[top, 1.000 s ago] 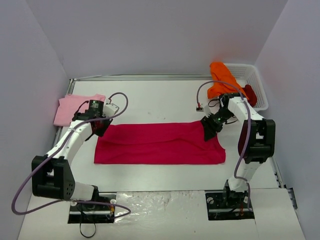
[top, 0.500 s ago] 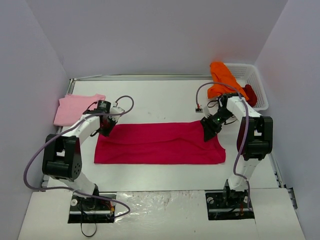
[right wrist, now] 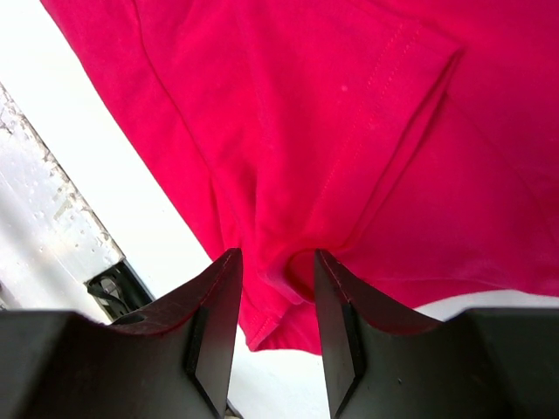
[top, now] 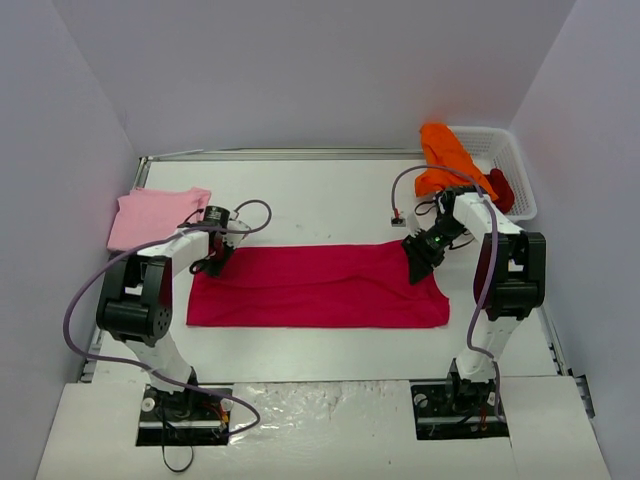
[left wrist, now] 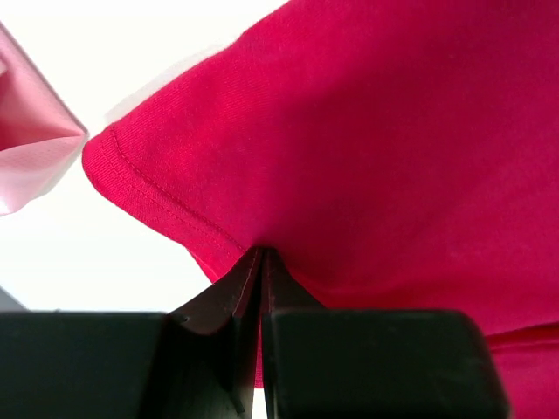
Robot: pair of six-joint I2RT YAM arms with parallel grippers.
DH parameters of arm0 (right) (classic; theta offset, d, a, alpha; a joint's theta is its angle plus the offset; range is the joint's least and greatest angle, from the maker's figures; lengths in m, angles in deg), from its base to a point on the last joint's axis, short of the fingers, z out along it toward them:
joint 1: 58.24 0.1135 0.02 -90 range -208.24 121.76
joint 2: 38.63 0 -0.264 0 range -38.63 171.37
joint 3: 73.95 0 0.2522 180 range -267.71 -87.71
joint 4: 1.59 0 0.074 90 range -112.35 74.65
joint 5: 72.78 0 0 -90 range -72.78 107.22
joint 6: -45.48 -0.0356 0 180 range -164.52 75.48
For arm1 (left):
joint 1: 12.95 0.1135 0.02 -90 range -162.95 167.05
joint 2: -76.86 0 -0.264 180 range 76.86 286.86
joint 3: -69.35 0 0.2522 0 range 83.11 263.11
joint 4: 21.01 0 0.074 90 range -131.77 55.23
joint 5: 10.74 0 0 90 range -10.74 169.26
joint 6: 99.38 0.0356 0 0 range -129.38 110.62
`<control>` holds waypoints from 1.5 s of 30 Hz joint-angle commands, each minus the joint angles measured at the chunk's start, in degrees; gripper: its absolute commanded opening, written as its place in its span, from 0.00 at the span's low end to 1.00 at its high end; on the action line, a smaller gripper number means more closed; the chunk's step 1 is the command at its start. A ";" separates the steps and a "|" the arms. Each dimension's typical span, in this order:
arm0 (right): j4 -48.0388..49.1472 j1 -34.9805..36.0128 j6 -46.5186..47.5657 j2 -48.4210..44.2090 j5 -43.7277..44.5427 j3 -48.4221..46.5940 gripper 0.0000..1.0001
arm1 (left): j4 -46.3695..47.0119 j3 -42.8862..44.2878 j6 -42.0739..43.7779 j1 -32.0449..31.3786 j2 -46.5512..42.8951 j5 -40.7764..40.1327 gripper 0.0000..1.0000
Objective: Fold and stack the t-shirts
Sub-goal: Fold the other side of the tshirt into a rectangle
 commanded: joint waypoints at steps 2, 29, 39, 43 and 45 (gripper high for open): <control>-3.93 -0.32 0.27 -1.55 0.60 0.65 0.34 | -0.04 0.01 -1.20 0.22 4.51 -6.73 0.02; -4.46 -0.40 2.73 7.77 -4.06 -3.84 0.39 | -10.14 6.17 -3.40 -0.57 -6.39 -2.27 0.03; -9.82 -0.40 7.56 -0.84 0.86 6.36 0.38 | -11.64 7.49 -3.93 -0.65 -8.23 -2.88 0.03; -11.41 -0.40 8.97 -2.95 2.09 8.12 0.38 | -10.94 6.79 -4.45 -0.65 -8.76 -2.45 0.03; -11.32 -0.32 9.23 -3.83 2.97 9.00 0.38 | -10.85 6.43 -4.72 -0.74 -8.85 -2.18 0.03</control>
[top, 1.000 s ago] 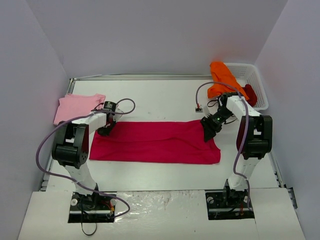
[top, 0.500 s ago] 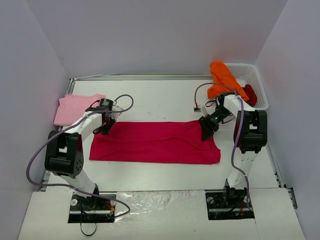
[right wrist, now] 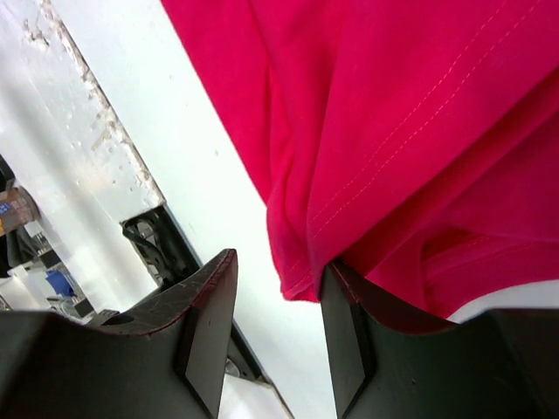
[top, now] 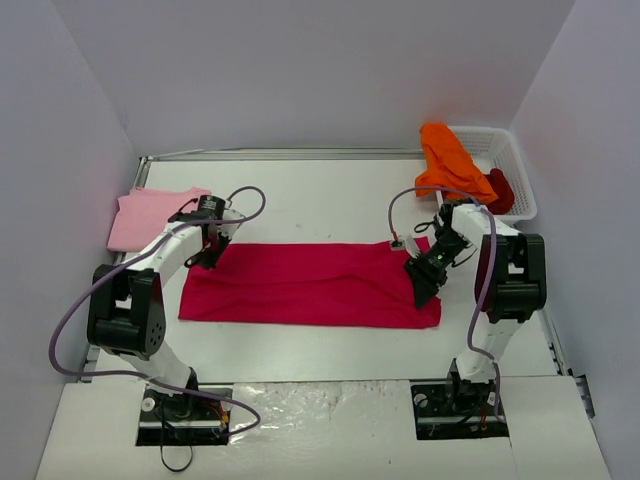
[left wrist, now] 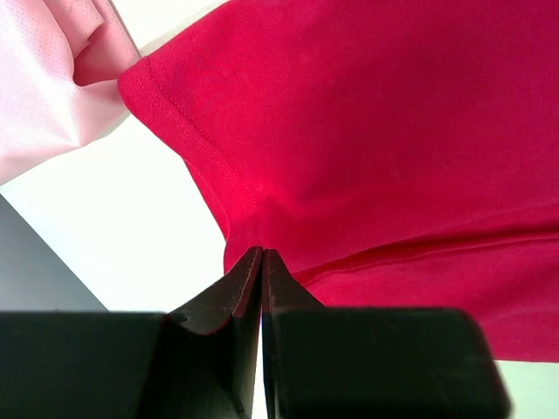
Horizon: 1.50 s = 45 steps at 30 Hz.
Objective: Fold and stack the t-shirts
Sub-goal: Fold the other side of the tshirt into a rectangle
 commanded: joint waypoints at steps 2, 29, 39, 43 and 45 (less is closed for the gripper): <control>-5.18 0.03 2.04 -3.73 2.76 1.53 0.39 | -1.10 0.99 -1.18 -0.28 -3.19 0.38 0.03; -1.04 9.44 -3.23 -9.79 15.76 6.36 0.47 | -0.75 -0.33 -1.35 -0.28 -1.87 -1.03 0.03; -4.21 12.34 -1.65 -16.03 14.37 5.23 0.53 | -0.48 -0.33 -1.27 -0.28 -1.61 -1.29 0.03; -5.26 12.43 -1.56 -17.26 13.13 3.12 0.54 | -0.48 -0.15 -1.27 -0.28 -1.25 -1.38 0.03; -5.35 12.43 -1.74 -17.53 13.39 3.11 0.54 | -0.48 -0.07 -1.27 -0.37 -1.17 -1.47 0.03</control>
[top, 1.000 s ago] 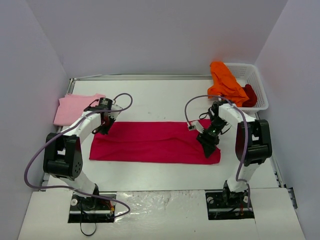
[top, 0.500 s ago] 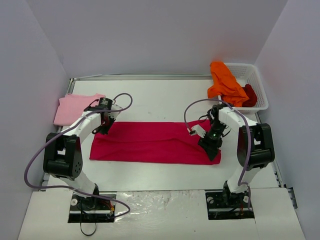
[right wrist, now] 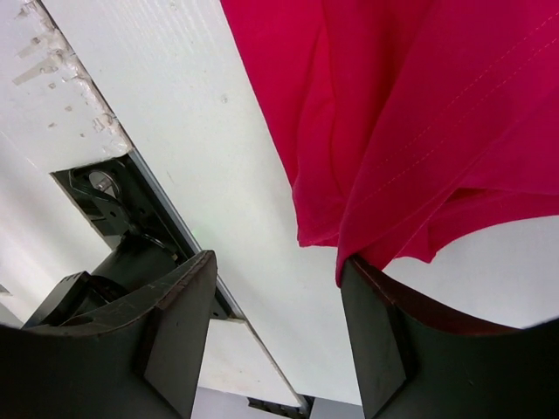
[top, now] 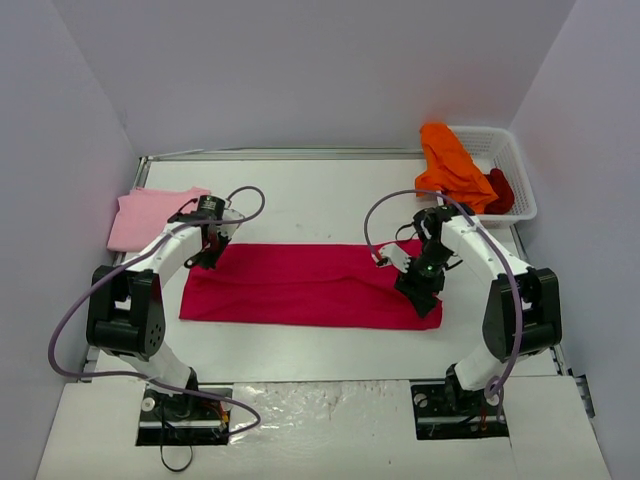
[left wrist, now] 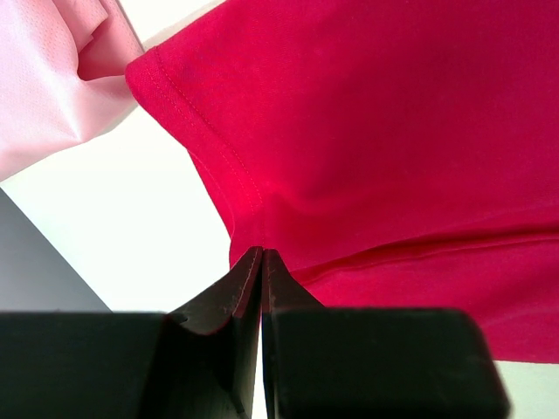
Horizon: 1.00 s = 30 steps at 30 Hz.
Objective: Fold and stack the t-shirts
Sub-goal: Fold the other side of the tshirt into a rectangle
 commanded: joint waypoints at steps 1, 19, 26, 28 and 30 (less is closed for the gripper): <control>-5.31 0.10 0.38 -1.79 0.38 -1.46 0.55 | -0.57 0.22 -0.81 -0.26 -0.73 -1.03 0.03; 8.67 0.10 -10.51 -13.39 3.73 0.39 0.63 | -1.10 0.39 -0.81 -0.26 -0.73 -0.59 0.03; 13.93 -0.95 -12.01 -13.57 5.23 0.74 0.61 | -0.75 0.31 -0.81 -0.26 -0.47 -0.33 0.03; 16.30 -2.35 -11.84 -10.78 4.09 0.48 0.57 | -0.40 0.04 -0.90 -0.26 -0.38 -0.42 0.03; 17.19 -4.37 -11.75 -7.61 0.49 -1.27 0.55 | -0.40 -0.05 -0.81 -0.26 -0.29 -0.24 0.03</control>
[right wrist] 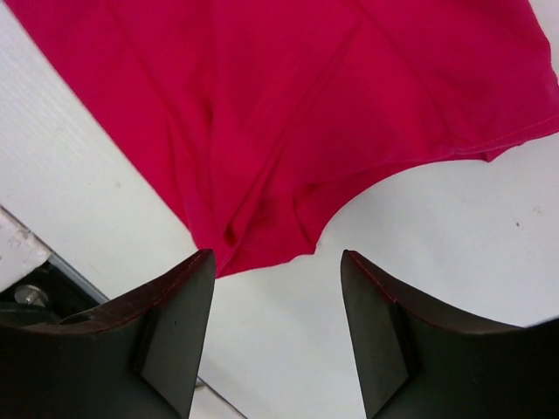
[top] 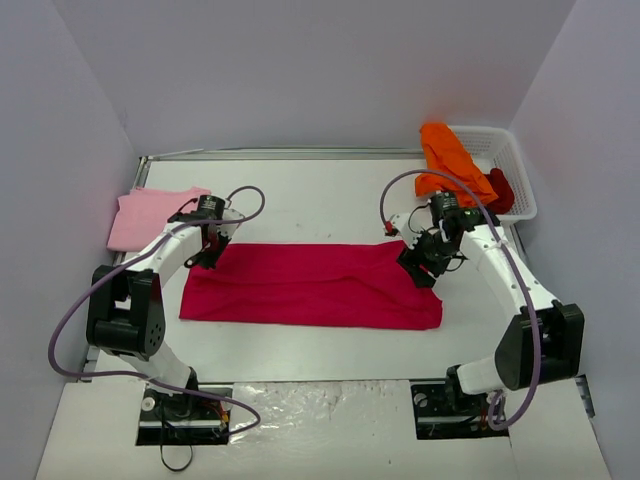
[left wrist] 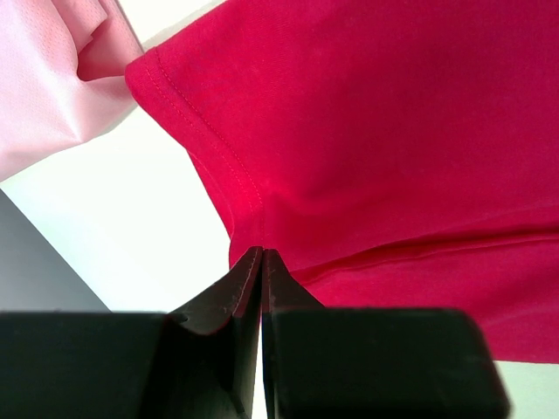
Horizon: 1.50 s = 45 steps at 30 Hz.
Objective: Fold and stack the t-shirts
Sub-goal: Fold the other side of the tshirt into a rectangle
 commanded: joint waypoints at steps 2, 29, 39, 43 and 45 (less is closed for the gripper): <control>2.44 -3.97 -0.52 8.83 -8.62 -4.47 0.54 | -0.40 -0.22 -0.87 -0.17 -0.55 0.59 0.03; -6.96 -5.73 8.19 41.45 -28.00 -20.13 0.46 | -0.04 -0.22 -0.61 -0.17 -2.93 2.62 0.17; -6.96 -5.38 8.19 42.60 -27.48 -19.69 0.27 | 0.31 -0.66 -0.61 -0.17 -2.92 2.62 0.17; -6.88 -5.47 8.10 41.72 -27.30 -19.96 0.26 | 0.40 -0.84 -0.70 -0.17 -3.01 2.62 0.17; -6.79 -5.56 8.01 41.46 -27.39 -20.22 0.24 | 0.39 -0.84 -0.61 -0.17 -3.01 2.53 0.17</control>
